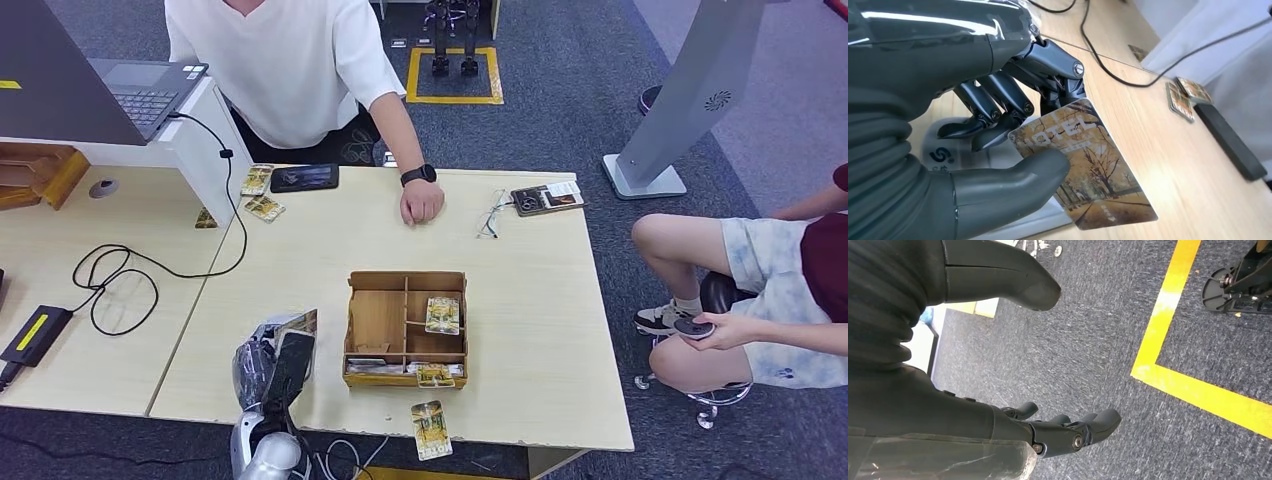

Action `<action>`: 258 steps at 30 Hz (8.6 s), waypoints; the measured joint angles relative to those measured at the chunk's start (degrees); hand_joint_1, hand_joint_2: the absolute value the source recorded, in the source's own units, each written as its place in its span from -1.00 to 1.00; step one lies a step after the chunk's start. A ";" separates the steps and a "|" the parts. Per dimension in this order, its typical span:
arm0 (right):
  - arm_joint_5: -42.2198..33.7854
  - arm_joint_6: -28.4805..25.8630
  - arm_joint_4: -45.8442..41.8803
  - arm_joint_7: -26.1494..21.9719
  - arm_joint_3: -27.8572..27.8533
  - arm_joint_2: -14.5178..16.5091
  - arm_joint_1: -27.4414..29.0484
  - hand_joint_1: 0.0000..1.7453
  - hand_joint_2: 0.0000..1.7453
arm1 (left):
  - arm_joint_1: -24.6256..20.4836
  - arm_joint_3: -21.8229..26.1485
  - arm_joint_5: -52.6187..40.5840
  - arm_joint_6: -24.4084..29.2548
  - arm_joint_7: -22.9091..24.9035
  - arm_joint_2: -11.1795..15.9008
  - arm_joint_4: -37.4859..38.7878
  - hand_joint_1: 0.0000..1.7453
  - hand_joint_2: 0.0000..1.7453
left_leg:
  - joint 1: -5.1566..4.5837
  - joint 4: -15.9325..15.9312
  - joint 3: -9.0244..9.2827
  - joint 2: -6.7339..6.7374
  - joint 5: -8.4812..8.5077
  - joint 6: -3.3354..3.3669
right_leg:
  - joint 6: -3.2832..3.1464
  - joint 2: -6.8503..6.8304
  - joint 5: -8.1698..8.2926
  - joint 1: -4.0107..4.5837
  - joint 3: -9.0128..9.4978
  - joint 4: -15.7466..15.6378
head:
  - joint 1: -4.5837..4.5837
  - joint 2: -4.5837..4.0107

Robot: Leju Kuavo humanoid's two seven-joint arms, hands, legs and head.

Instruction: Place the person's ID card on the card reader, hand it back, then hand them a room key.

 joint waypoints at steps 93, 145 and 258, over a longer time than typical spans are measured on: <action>0.57 0.44 1.02 -0.92 1.44 -0.52 -0.90 -1.00 1.00 | -3.44 -29.12 -56.56 0.00 46.13 18.16 -24.88 1.00 1.00 | 0.04 0.00 -0.24 -0.01 0.14 -0.20 | -0.13 0.06 0.09 0.03 -0.37 0.05 | -0.11 0.00; -1.33 -0.67 1.02 -0.97 1.38 -0.50 -0.31 -1.00 1.00 | 8.57 -11.20 -23.91 0.01 -6.28 0.43 -31.94 -1.00 1.00 | 0.05 0.01 -0.27 -0.01 0.10 -0.16 | -0.13 0.04 0.09 0.01 -0.38 0.03 | -0.11 0.00; -3.15 -0.48 0.93 -2.11 -1.83 -0.83 0.36 -1.00 1.00 | 4.12 -40.09 -56.27 0.02 31.20 13.47 -10.97 1.00 1.00 | 0.05 0.01 -0.27 -0.01 0.10 -0.16 | -0.13 0.03 0.09 0.01 -0.37 0.03 | -0.11 0.00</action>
